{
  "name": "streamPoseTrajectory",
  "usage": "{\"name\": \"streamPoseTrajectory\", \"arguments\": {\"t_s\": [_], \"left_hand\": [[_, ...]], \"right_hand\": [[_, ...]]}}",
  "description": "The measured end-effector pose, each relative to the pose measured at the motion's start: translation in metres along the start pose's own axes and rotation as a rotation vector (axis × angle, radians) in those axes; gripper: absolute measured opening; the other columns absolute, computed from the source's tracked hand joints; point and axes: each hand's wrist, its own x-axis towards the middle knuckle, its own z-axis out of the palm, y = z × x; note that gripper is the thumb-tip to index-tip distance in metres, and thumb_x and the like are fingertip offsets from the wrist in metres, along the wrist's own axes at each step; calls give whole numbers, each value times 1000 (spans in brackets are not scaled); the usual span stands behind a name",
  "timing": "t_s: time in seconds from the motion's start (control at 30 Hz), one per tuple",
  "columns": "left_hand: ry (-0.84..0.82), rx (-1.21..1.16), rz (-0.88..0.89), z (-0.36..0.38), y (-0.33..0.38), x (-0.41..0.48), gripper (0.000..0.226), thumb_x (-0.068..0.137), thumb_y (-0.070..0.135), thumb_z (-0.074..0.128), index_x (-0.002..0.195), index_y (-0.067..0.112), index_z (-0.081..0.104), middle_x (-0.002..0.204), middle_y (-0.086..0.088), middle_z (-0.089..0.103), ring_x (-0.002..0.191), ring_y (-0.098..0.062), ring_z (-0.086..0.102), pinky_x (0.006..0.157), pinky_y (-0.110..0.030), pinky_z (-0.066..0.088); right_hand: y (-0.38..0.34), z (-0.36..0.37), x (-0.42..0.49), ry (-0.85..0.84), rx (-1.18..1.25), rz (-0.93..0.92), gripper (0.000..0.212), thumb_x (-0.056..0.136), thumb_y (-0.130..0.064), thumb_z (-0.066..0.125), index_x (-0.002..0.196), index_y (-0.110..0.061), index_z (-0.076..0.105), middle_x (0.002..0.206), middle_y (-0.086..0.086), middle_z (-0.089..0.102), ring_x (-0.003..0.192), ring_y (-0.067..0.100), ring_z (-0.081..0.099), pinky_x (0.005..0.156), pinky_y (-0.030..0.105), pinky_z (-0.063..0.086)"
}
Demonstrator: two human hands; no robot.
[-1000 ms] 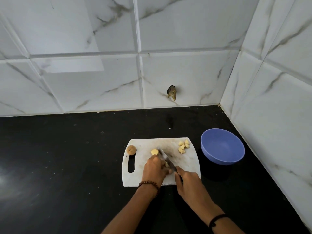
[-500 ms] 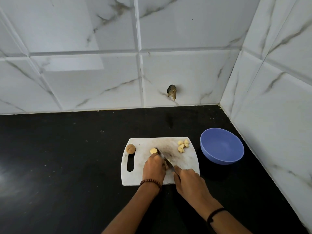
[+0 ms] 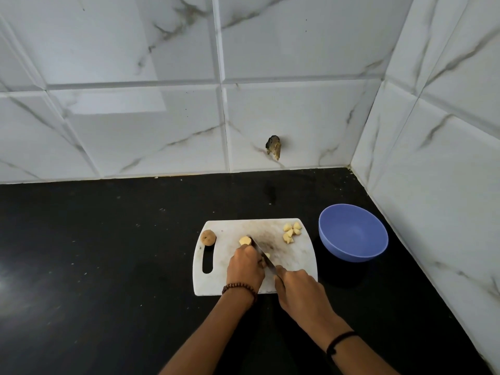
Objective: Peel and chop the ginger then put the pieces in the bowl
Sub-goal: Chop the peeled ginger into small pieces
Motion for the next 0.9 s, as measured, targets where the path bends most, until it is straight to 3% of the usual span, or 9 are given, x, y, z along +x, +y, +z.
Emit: {"name": "streamPoseTrajectory", "arguments": {"t_s": [0.17, 0.33, 0.47, 0.7, 0.9], "left_hand": [[11, -2, -16, -1, 4, -4, 15, 90, 17, 59, 95, 5, 68, 103, -6, 59, 89, -22, 59, 75, -28, 52], [22, -9, -12, -1, 3, -6, 17, 90, 20, 59, 93, 7, 69, 101, -5, 60, 86, -21, 60, 75, -32, 55], [40, -33, 3, -2, 3, -9, 15, 91, 21, 57, 94, 11, 69, 101, -3, 60, 87, -18, 58, 72, -27, 52], [41, -68, 12, -5, 3, -11, 17, 92, 27, 57, 102, 15, 65, 107, 0, 58, 89, -13, 57, 80, -30, 54], [27, -69, 57, -6, 6, -11, 19, 93, 21, 56, 110, 18, 62, 114, -1, 57, 99, -16, 57, 86, -29, 52]], "right_hand": [[1, -1, -8, -22, 7, 30, 26, 102, -34, 46, 123, -21, 55, 101, -1, 66, 90, 14, 66, 78, 27, 57], [9, -6, -22, -50, 7, 27, 31, 104, -38, 39, 129, -24, 51, 99, -2, 63, 85, 10, 63, 72, 22, 53], [13, -15, -36, -82, 3, 46, 34, 103, -43, 37, 131, -28, 51, 94, -5, 61, 81, 7, 63, 76, 23, 56], [18, -41, -43, -146, 25, 82, 24, 101, -40, 47, 118, -27, 58, 93, -7, 60, 79, 5, 62, 77, 24, 56], [24, -73, -37, -193, 0, 88, 18, 99, -39, 51, 107, -27, 62, 91, -7, 49, 78, 9, 57, 65, 20, 46]]}}
